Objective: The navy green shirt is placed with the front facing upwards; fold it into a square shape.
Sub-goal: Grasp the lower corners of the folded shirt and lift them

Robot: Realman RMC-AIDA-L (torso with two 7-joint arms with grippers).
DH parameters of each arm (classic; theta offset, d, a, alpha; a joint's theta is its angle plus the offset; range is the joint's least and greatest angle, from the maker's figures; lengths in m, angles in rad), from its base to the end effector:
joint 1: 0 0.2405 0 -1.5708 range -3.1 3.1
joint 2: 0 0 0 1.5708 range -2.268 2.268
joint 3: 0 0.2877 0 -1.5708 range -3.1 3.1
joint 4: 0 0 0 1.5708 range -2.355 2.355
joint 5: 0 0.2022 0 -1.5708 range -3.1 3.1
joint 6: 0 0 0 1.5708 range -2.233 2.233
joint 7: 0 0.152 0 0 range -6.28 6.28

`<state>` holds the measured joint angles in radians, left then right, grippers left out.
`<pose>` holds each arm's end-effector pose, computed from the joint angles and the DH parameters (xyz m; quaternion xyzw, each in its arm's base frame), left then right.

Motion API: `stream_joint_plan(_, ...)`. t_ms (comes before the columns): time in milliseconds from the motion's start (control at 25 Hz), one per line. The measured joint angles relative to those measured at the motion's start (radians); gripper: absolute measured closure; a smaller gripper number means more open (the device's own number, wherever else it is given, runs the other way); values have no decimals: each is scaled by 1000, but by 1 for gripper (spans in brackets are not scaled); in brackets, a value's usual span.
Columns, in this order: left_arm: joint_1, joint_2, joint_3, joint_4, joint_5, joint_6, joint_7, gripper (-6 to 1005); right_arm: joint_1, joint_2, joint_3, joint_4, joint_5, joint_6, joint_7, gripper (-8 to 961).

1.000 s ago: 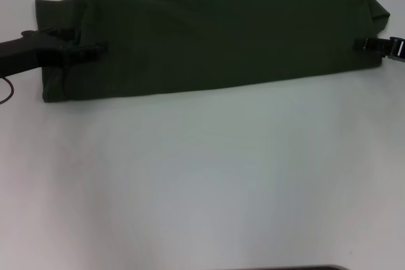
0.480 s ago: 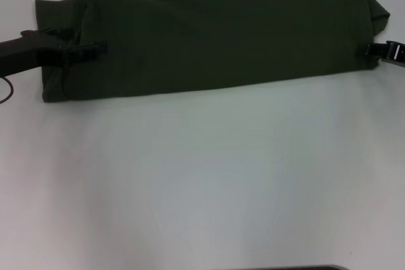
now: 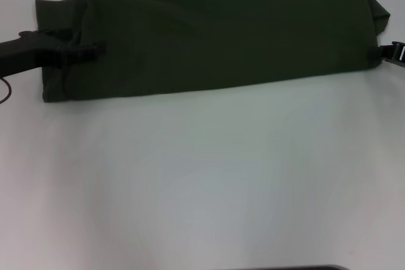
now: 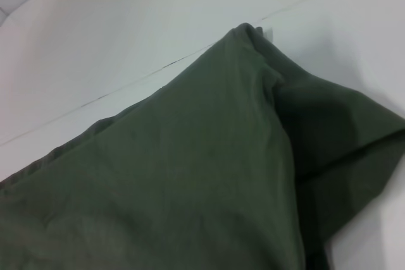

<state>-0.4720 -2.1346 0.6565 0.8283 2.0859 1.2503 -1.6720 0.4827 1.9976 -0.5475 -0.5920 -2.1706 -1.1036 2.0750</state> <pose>-0.3152 0.3659 -0.0052 -0.8728 -0.3583 -0.1851 0.2750 0.3880 0.3627 0.0256 -0.7183 0.5993 0.1904 0.2978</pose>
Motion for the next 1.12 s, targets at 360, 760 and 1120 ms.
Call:
stream_joint_plan(360, 21, 14, -9, 3, 47, -3, -14, 80, -10, -1, 6, 0, 7, -2, -11, 938)
stream_joint_plan(760, 59, 56, -10, 0, 62, 75, -25, 79, -15, 0, 6, -4, 9, 3, -12, 938)
stream_joint_plan(1120, 66, 68, -12, -11, 129, 63, -28, 80, -17, 0, 6, -8, 9, 4, -13, 939)
